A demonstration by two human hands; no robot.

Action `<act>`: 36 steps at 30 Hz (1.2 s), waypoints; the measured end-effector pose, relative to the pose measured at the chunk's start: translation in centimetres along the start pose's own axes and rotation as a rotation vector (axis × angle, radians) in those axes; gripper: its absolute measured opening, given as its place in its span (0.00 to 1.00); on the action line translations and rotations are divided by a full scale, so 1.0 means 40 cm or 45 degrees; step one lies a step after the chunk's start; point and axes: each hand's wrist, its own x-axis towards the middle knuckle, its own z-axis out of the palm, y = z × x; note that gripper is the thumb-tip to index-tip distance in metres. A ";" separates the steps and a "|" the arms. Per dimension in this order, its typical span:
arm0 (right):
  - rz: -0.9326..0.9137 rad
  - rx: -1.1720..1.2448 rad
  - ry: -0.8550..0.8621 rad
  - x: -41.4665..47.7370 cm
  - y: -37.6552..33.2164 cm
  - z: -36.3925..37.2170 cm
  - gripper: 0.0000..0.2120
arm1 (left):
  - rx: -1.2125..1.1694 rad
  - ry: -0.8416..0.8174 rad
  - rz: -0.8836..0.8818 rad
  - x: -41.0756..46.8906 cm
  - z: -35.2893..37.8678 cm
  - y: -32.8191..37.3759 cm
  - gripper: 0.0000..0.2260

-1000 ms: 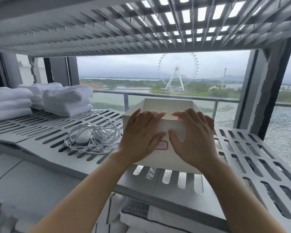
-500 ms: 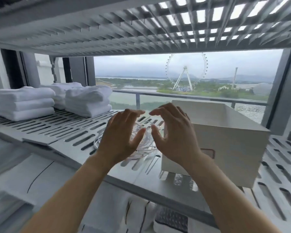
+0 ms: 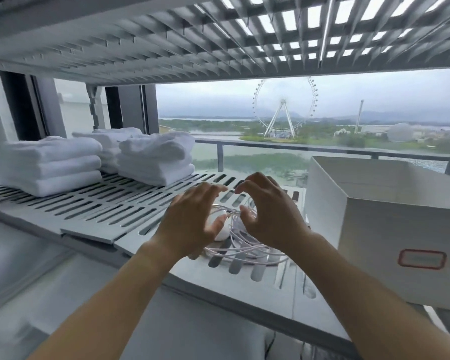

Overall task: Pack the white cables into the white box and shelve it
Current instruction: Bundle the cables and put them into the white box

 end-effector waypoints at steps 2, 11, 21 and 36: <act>0.000 -0.051 -0.038 0.021 0.004 0.024 0.12 | -0.029 -0.018 -0.020 0.011 0.006 -0.026 0.20; 0.208 -0.129 -0.195 -0.020 0.063 0.109 0.17 | -0.091 -0.219 0.068 0.037 0.112 -0.080 0.25; 0.216 -0.191 -0.343 -0.028 0.089 0.118 0.29 | -0.334 -0.265 0.064 0.021 0.179 -0.102 0.25; 0.403 -0.132 -0.466 -0.042 0.100 0.110 0.29 | -0.404 -0.112 -0.009 0.010 0.161 -0.083 0.19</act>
